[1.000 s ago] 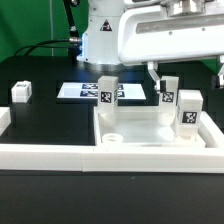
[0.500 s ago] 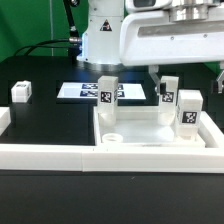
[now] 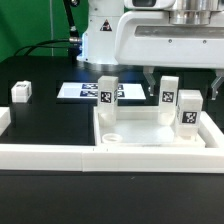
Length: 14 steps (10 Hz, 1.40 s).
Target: Assemble square table
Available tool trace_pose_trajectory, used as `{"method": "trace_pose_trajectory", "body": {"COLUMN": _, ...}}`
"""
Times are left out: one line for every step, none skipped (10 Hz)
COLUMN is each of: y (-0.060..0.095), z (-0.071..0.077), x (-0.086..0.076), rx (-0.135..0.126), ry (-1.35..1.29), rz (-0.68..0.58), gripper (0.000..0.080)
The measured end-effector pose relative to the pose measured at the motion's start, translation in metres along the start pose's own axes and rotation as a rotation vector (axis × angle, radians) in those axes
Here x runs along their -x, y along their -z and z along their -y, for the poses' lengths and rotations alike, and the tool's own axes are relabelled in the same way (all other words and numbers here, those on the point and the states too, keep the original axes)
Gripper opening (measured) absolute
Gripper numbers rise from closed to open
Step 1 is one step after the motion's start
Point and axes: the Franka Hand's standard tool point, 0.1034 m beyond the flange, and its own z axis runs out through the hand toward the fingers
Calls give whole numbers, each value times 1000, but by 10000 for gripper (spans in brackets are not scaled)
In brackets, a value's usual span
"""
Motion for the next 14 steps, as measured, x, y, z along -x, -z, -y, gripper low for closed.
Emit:
{"method": "trace_pose_trajectory", "body": {"y": 0, "z": 0, "x": 0, "rx": 0, "ry": 0, "rz": 0, "gripper": 649}}
{"method": "trace_pose_trajectory", "body": {"y": 0, "z": 1, "x": 0, "rx": -5, "ry": 2, "rz": 5, "gripper": 649}}
{"method": "trace_pose_trajectory", "body": {"y": 2, "z": 5, "x": -1, "rx": -16, "ry": 4, "rz": 21, "gripper": 649}}
{"method": "trace_pose_trajectory", "body": {"y": 6, "z": 7, "x": -1, "rx": -13, "ry": 11, "rz": 79, "gripper": 649}}
{"method": "trace_pose_trajectory", "body": {"y": 10, "z": 6, "x": -7, "rx": -7, "ry": 20, "rz": 133, "gripper": 649}}
{"method": "trace_pose_trajectory", "body": {"y": 8, "z": 7, "x": -15, "rx": 3, "ry": 26, "rz": 145, "gripper": 649}}
{"method": "trace_pose_trajectory", "body": {"y": 1, "z": 5, "x": -19, "rx": 14, "ry": 32, "rz": 150, "gripper": 649}}
{"method": "trace_pose_trajectory", "body": {"y": -6, "z": -1, "x": -20, "rx": 21, "ry": 27, "rz": 157, "gripper": 649}}
{"method": "trace_pose_trajectory", "body": {"y": -10, "z": -5, "x": -19, "rx": 24, "ry": 22, "rz": 163, "gripper": 649}}
{"method": "trace_pose_trajectory", "body": {"y": -11, "z": 0, "x": -17, "rx": 24, "ry": -1, "rz": 162, "gripper": 649}}
{"method": "trace_pose_trajectory", "body": {"y": -13, "z": 8, "x": -14, "rx": 21, "ry": -10, "rz": 161, "gripper": 649}}
{"method": "trace_pose_trajectory", "body": {"y": -14, "z": 12, "x": -12, "rx": 18, "ry": -9, "rz": 161, "gripper": 649}}
{"method": "trace_pose_trajectory", "body": {"y": -14, "z": 14, "x": -13, "rx": 16, "ry": -8, "rz": 153, "gripper": 649}}
{"method": "trace_pose_trajectory", "body": {"y": -15, "z": 14, "x": -13, "rx": 15, "ry": -8, "rz": 146, "gripper": 649}}
